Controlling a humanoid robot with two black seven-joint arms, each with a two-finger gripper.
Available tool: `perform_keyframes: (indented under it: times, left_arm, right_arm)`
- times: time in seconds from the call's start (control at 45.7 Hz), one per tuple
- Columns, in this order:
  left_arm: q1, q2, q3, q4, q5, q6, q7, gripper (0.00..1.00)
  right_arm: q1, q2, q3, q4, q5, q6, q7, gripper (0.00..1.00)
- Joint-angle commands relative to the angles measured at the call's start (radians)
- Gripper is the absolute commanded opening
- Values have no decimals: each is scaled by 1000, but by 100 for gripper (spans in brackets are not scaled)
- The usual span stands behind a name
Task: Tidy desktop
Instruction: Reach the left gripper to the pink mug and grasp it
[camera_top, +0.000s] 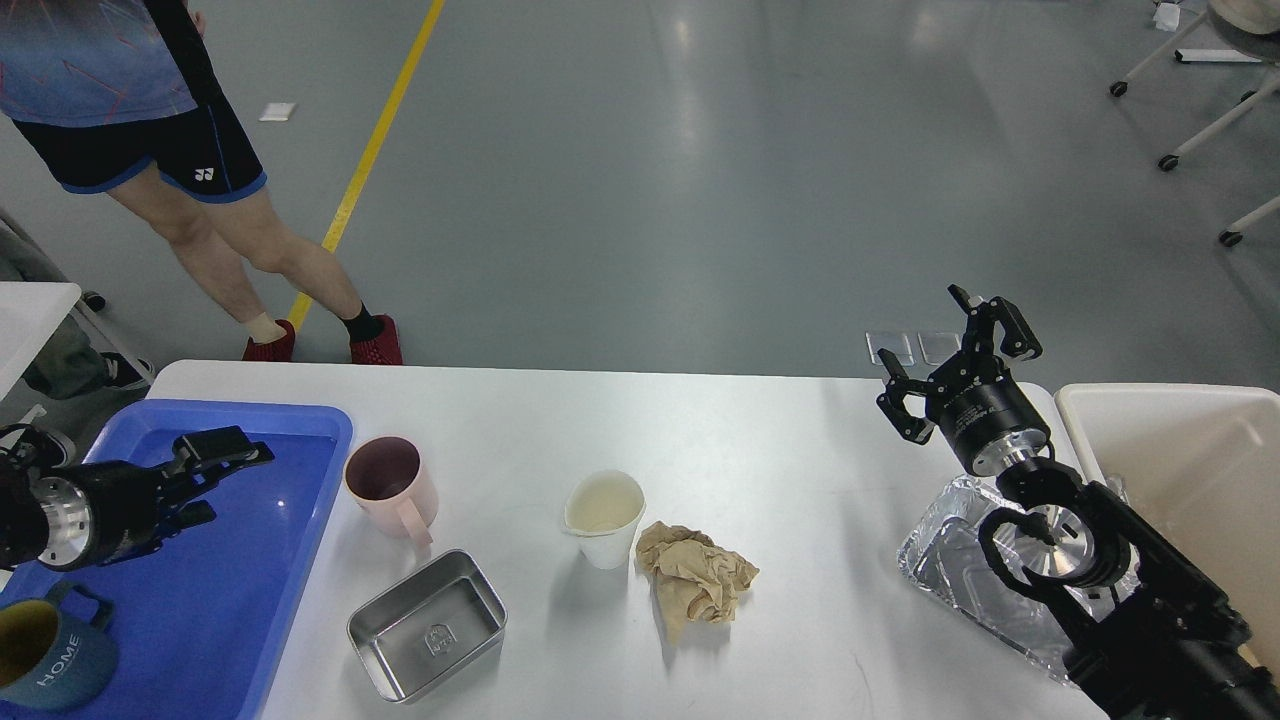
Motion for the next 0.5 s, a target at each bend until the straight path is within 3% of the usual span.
perform_keyframes:
  times: [0.0, 0.329, 0.482]
  left_arm:
    - [-87, -96, 103, 97, -4, 3, 2, 94]
    - [-152, -203, 144, 146, -12, 17, 2, 94]
    - [-187, -257, 195, 226, -13, 17, 2, 94]
  right_arm:
    - [-12, -4, 2, 6, 0, 0, 0, 100]
    - [-13, -5, 5, 6, -2, 0, 0, 100]
    - [-13, -24, 5, 5, -2, 0, 0, 100]
